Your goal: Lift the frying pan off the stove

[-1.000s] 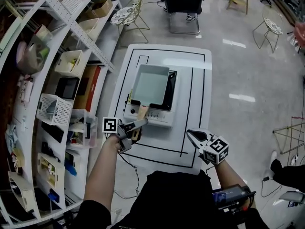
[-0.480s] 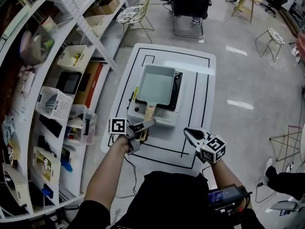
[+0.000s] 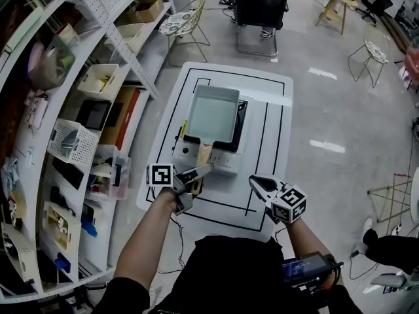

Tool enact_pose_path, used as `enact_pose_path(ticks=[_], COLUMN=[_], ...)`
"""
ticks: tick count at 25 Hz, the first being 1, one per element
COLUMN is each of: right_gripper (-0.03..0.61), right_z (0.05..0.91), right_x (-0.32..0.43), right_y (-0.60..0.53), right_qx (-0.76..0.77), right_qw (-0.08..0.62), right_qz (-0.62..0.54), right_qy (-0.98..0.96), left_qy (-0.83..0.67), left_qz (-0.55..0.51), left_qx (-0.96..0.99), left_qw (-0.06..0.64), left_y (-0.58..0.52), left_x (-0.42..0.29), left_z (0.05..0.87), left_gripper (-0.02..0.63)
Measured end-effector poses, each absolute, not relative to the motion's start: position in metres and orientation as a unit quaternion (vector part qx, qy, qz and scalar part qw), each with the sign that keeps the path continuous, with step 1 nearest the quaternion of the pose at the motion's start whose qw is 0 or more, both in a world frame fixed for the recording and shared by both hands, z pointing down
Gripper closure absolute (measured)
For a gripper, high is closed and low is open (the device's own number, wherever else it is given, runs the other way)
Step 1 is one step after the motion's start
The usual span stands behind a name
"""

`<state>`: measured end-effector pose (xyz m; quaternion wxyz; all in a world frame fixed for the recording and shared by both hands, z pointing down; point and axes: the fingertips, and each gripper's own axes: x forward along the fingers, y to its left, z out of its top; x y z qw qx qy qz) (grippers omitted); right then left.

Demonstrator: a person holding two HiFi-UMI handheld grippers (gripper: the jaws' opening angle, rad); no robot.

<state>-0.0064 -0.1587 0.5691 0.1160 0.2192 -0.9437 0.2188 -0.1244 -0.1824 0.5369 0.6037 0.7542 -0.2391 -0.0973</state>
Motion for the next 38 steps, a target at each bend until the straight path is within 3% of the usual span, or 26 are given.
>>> enact_pose_path(ticks=[14, 38], right_gripper=[0.552, 0.552], right_z=[0.558, 0.549], right_x=[-0.003, -0.060], right_y=[-0.148, -0.117], right_qx=[0.200, 0.117], right_qw=[0.109, 0.122], right_qz=[0.204, 0.192], right_qy=[-0.952, -0.967], left_qy=[-0.261, -0.351], left_qz=[-0.164, -0.214], left_qx=[0.750, 0.722], left_qw=[0.585, 0.556], left_y=[-0.161, -0.075], left_x=[-0.120, -0.197], left_z=[0.498, 0.497], left_gripper=[0.536, 0.535])
